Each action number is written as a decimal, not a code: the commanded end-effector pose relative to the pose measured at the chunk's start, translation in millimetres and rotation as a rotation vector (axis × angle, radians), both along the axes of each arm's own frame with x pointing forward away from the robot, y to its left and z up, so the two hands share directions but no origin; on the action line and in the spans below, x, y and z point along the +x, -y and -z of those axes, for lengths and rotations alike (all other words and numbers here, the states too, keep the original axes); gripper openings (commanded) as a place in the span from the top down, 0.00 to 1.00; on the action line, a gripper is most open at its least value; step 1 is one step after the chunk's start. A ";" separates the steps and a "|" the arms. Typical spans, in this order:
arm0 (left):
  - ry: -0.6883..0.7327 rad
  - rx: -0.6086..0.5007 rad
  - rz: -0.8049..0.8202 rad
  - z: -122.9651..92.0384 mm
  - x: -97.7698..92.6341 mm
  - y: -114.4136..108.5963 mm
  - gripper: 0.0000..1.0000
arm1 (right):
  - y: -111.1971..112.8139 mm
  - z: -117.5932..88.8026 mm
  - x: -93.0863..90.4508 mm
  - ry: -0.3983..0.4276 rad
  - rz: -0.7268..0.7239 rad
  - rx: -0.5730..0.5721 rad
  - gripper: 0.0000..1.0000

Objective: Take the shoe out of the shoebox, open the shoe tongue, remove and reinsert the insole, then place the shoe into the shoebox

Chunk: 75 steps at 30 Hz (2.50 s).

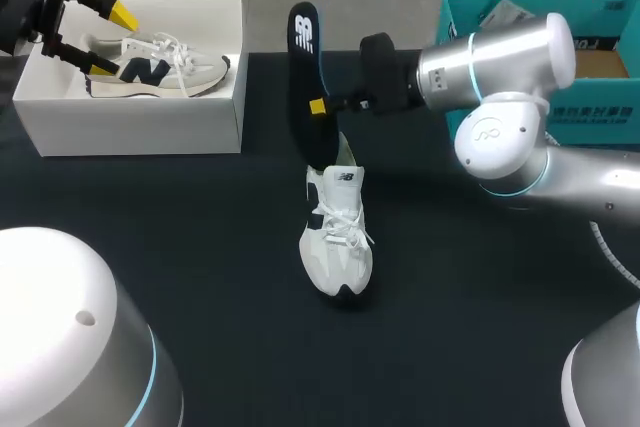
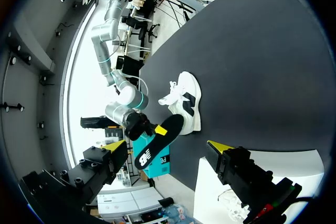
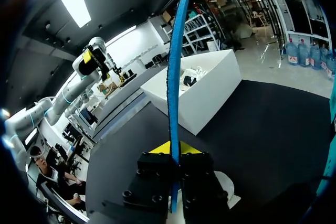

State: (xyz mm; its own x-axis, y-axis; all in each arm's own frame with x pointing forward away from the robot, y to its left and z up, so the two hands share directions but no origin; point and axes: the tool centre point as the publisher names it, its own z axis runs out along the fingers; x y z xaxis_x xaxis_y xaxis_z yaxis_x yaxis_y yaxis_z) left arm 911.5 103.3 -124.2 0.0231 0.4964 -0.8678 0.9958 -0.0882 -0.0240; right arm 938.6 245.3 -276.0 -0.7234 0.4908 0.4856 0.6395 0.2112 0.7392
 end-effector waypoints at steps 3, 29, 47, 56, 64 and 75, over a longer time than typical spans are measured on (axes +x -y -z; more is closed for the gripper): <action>0.000 0.003 0.000 -0.4 -0.6 -0.3 0.00 | -2.2 3.4 -6.7 -0.008 0.002 -0.005 1.00; 0.000 0.003 0.000 -0.4 -0.6 -0.3 0.00 | -8.1 5.5 -2.3 0.006 -0.006 -0.006 1.00; 0.000 0.003 0.000 -0.4 -0.6 -0.3 0.00 | 22.0 -23.5 28.4 0.090 0.050 -0.018 1.00; 0.000 0.003 0.000 -0.4 -0.6 -0.3 0.00 | 57.7 -17.1 18.4 0.068 0.095 -0.013 1.00; 0.000 0.003 0.000 -0.4 -0.6 -0.3 0.00 | 58.1 -6.1 -0.6 0.028 0.091 -0.012 1.00; 0.000 0.003 0.000 -0.4 -0.6 -0.3 0.00 | 58.5 5.9 -16.5 -0.010 0.090 -0.025 1.00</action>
